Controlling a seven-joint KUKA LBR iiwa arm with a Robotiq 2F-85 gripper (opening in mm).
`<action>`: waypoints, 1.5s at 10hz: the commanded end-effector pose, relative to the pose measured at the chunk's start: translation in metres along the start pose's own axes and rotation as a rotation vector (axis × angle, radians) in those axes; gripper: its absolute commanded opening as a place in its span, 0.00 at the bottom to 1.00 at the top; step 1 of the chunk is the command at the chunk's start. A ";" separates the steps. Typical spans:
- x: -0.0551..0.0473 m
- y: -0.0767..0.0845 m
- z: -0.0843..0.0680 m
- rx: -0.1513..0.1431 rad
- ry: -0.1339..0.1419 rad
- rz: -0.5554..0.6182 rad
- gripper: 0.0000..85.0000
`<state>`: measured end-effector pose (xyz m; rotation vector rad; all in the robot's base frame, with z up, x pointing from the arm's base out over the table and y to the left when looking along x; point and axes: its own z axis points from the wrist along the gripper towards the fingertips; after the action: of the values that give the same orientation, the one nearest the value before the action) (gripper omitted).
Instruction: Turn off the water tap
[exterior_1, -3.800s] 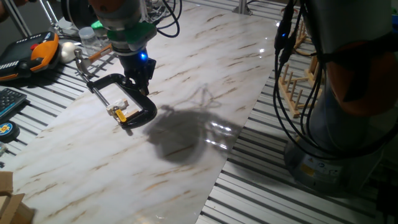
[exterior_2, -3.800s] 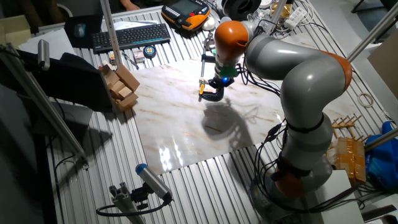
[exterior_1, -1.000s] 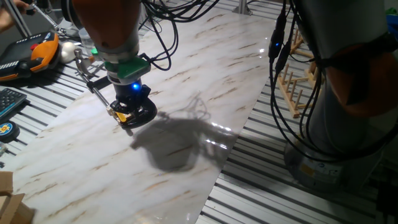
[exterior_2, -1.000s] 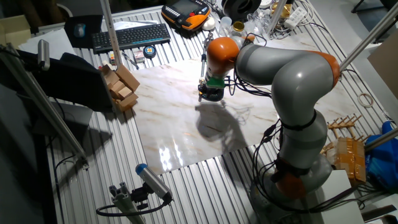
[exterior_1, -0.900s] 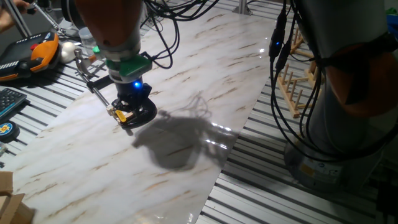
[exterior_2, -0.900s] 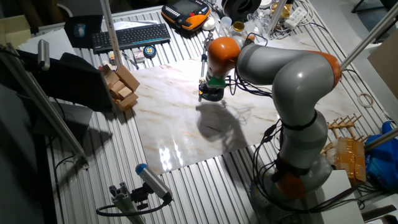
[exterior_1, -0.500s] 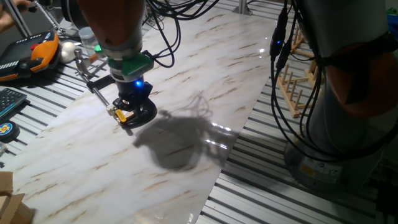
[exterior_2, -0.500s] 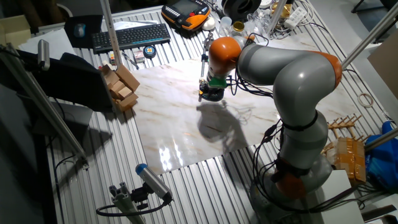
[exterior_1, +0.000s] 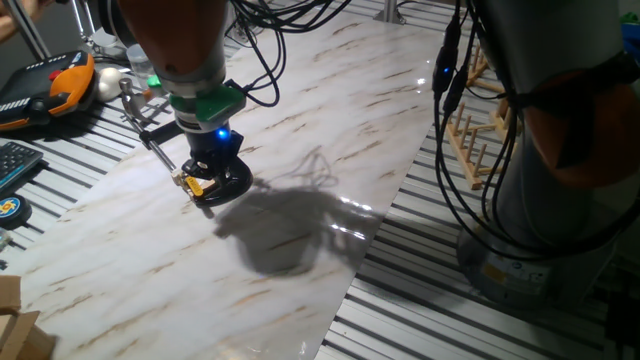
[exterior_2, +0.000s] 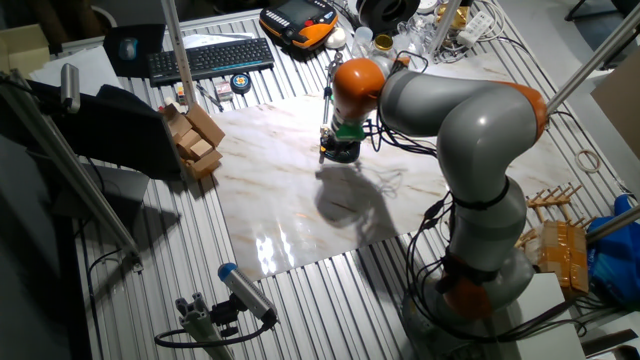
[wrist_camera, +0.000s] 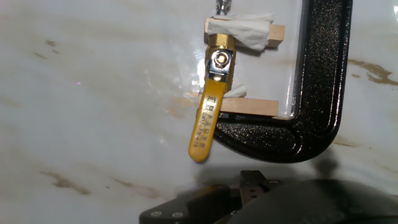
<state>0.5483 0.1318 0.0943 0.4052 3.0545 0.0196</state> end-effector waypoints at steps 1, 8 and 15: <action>0.000 0.000 0.000 -0.003 0.007 0.001 0.00; -0.004 0.009 0.011 -0.039 0.013 0.037 0.00; -0.005 0.022 0.013 -0.016 -0.012 -0.055 0.00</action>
<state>0.5606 0.1517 0.0811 0.3194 3.0497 0.0390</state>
